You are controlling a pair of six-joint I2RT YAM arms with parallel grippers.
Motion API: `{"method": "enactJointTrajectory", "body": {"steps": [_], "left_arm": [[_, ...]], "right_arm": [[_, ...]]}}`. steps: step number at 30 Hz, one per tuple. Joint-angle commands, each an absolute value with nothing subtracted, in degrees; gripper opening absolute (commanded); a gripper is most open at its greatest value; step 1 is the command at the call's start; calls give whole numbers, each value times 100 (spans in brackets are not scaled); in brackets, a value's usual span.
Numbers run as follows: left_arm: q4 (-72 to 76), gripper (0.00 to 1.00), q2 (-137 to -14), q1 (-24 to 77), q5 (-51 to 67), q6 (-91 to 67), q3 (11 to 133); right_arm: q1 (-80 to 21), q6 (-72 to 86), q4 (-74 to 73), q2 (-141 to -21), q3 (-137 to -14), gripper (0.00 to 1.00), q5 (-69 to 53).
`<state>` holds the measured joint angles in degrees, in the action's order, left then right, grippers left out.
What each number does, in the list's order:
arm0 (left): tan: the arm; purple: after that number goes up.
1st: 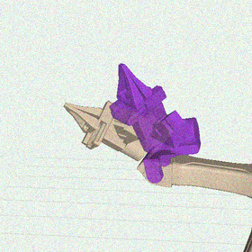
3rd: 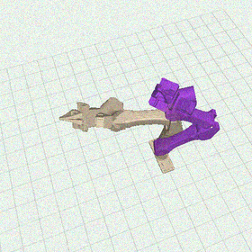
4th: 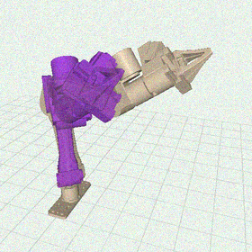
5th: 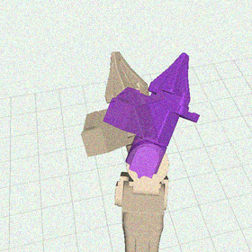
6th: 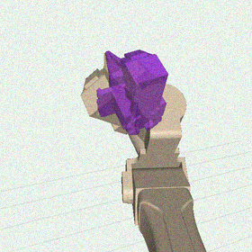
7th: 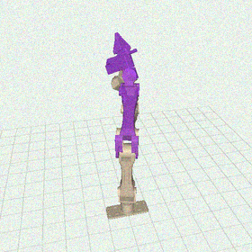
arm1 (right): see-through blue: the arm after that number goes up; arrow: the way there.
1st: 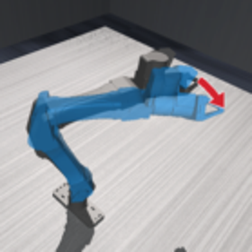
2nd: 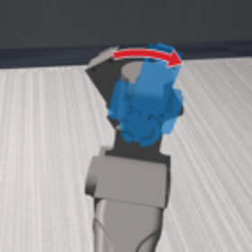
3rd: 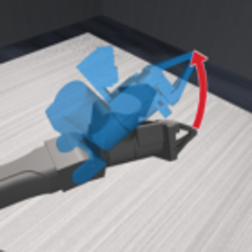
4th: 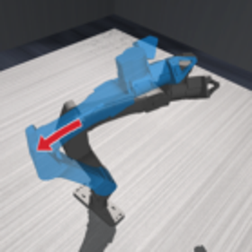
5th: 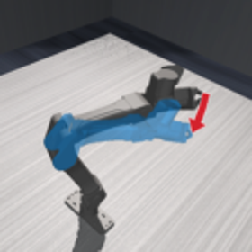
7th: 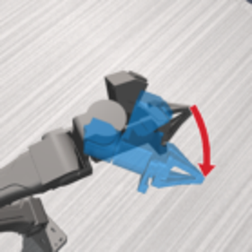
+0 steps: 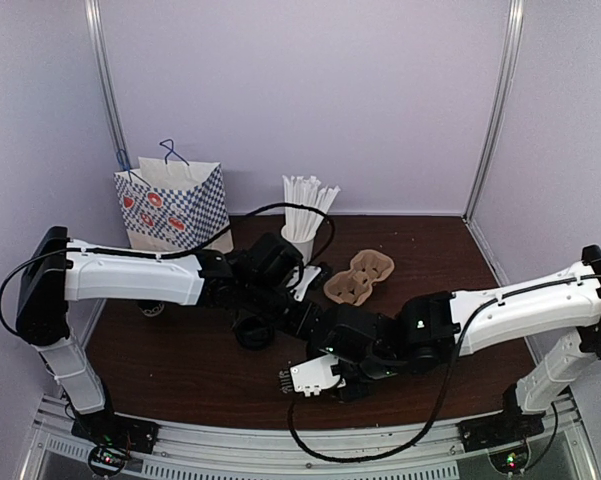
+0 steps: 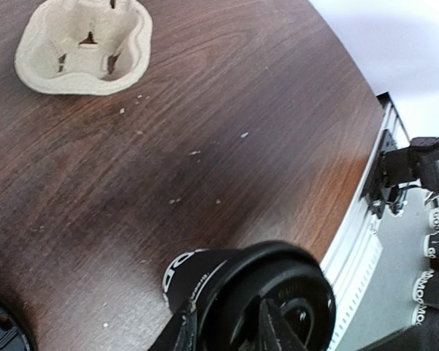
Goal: Pack the takeout coffee
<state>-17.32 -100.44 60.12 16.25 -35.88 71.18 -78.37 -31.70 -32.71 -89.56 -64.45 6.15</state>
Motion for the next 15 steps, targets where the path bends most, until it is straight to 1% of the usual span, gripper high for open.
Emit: {"method": "enactJointTrajectory", "body": {"steps": [1,5,10,12,15], "left_arm": [[-2402,31,-9871,6069,1389,-3064,7401],[-2416,36,-9812,6067,1322,-2725,8006],[-2524,42,-9750,6069,1162,-2358,8527],[-2625,44,-9688,6067,1081,-2309,8611],[-2910,44,-9485,6073,843,-2517,8470]], "right_arm": [[-7568,-3256,-4873,-8873,-6929,38,156],[-7375,-3195,-5228,-8793,-7527,41,-461],[-7165,-3050,-5573,-8718,-7992,42,-1157],[-7088,-3062,-5730,-8639,-8063,42,-1272],[-6669,-3065,-5872,-8466,-8058,42,-1510]]}}
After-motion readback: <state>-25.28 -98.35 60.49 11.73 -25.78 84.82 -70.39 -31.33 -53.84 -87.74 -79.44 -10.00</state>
